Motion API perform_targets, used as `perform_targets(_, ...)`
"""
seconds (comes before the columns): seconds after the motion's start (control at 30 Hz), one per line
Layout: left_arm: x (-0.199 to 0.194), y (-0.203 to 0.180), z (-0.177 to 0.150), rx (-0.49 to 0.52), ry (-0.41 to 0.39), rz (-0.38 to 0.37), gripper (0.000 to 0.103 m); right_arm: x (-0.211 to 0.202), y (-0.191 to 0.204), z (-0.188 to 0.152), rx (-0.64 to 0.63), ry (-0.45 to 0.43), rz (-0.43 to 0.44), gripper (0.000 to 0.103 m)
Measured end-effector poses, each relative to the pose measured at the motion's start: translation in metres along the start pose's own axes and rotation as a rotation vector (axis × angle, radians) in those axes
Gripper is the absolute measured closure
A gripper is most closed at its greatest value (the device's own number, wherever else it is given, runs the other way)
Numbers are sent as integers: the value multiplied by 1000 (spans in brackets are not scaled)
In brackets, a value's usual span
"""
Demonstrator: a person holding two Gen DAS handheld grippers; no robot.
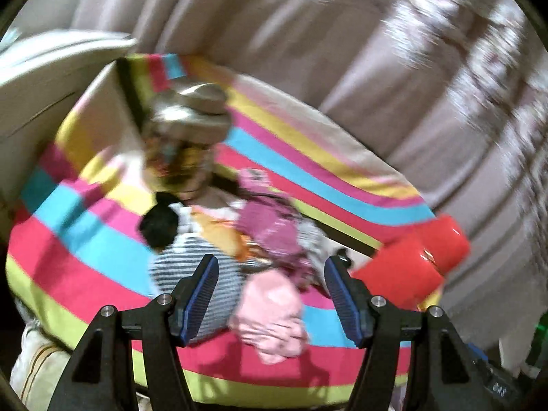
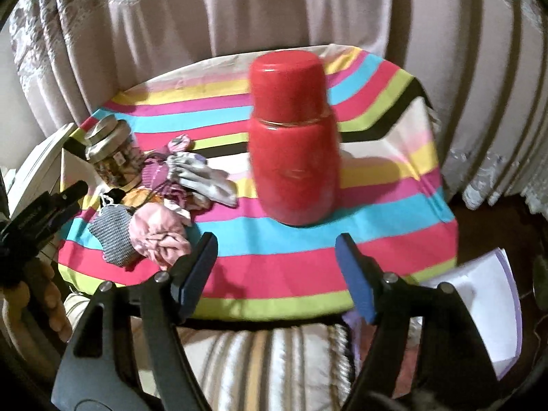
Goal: Organize soft objects
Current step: 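Move both tools back over the remaining soft items, then grasp the houndstooth bunny pouch with the left tool while the right tool grasps the pink towel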
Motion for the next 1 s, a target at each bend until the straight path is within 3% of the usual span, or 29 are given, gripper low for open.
perform_targets(0.2,13,53,-5,-104,7,121,38,37,46,-3,-48,41,56,27)
perform_targets(0.53,32,84,-26,-185,62,192,38,102,125,-37,-171,164,157,26)
perform_targets(0.83,40,96,-39,-269,113,190,38,150,164,-79,-268,284,209,25)
perform_targets(1.0,46,88,-52,-312,167,143,38,163,168,-87,-295,301,221,19)
Point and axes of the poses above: each gripper's, at about its wrist camera, not at the fingertips, and x roughly the way its jaws point, y to its left, z to its top, the point moved 7 cm from there along x, roughly the way its jaws point, and after that the axes turned 12 degrees about -y, right-handed, at the moved point
